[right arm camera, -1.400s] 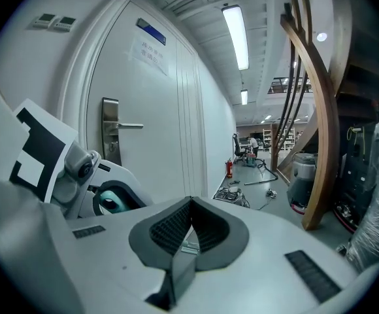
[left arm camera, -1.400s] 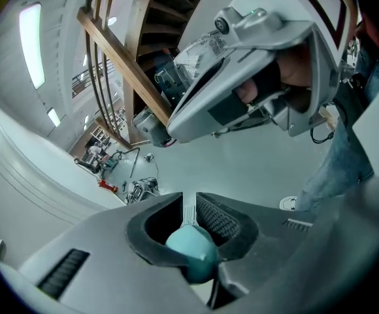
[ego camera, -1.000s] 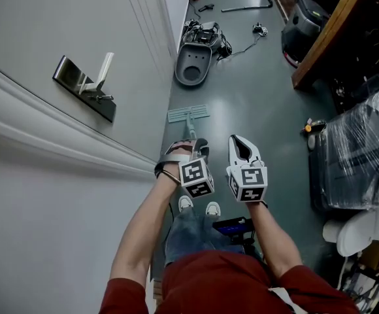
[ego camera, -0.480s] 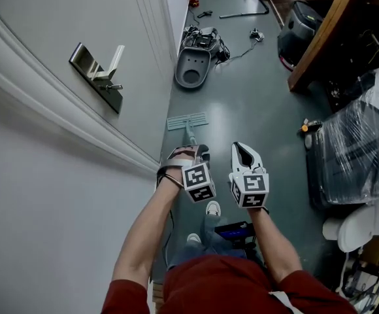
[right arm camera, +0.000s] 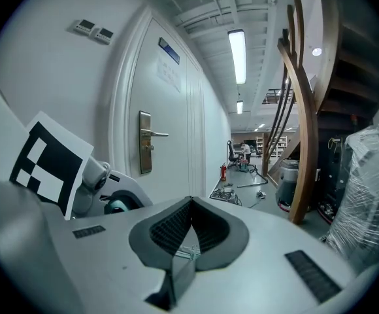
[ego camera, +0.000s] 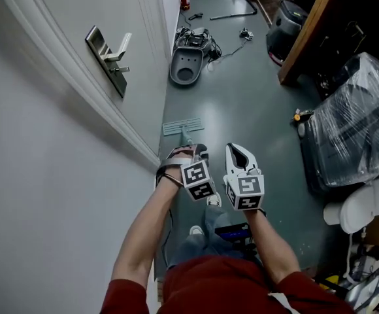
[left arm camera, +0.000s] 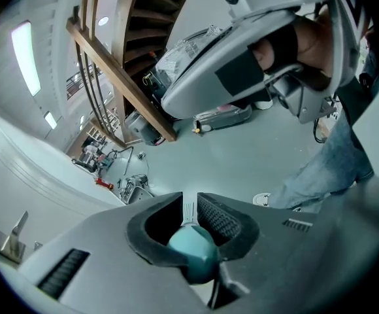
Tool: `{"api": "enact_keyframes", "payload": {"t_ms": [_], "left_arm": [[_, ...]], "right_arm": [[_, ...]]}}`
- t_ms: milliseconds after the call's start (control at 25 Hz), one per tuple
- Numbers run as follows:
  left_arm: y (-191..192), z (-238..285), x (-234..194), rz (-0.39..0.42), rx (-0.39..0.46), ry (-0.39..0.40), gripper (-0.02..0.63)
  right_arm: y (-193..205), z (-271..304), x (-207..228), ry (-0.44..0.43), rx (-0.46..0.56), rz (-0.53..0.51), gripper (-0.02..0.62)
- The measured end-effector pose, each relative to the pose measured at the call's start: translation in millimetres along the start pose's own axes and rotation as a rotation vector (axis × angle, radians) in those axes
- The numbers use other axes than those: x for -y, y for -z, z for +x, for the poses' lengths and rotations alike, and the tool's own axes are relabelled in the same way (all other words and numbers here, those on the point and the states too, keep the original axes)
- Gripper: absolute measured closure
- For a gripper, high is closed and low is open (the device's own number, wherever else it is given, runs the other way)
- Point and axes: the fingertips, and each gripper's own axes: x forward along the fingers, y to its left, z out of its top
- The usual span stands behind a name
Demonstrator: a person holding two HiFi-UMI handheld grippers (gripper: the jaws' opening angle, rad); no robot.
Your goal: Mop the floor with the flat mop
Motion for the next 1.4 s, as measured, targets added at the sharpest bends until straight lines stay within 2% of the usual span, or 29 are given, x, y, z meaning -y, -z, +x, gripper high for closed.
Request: {"api": "enact_keyframes", "payload": {"t_ms": [160, 360, 680, 1040, 1400], "left_arm": [[-7, -23, 32, -0.004, 0.029, 0.001, 0.529], [-4, -37, 75, 0.047, -0.014, 0.026, 0.528], [-24, -67, 125, 0.035, -0.032, 0.039, 0.528], [-71, -80, 199, 0.017, -0.078, 0.036, 0.526], [-98, -99, 243, -0.023, -0.096, 0.036, 0.526]], "right_arm": [[10, -39, -16, 0.019, 0.006, 0.015, 0.578], [25, -87, -27, 0.03, -0.006, 0.006, 0.578], [33, -140, -32, -0.006, 0.007, -0.007, 0.578], [59, -213, -3, -0.059, 0.005, -0.005, 0.578], [69, -262, 14, -0.079, 0.021, 0.002, 0.578]]}}
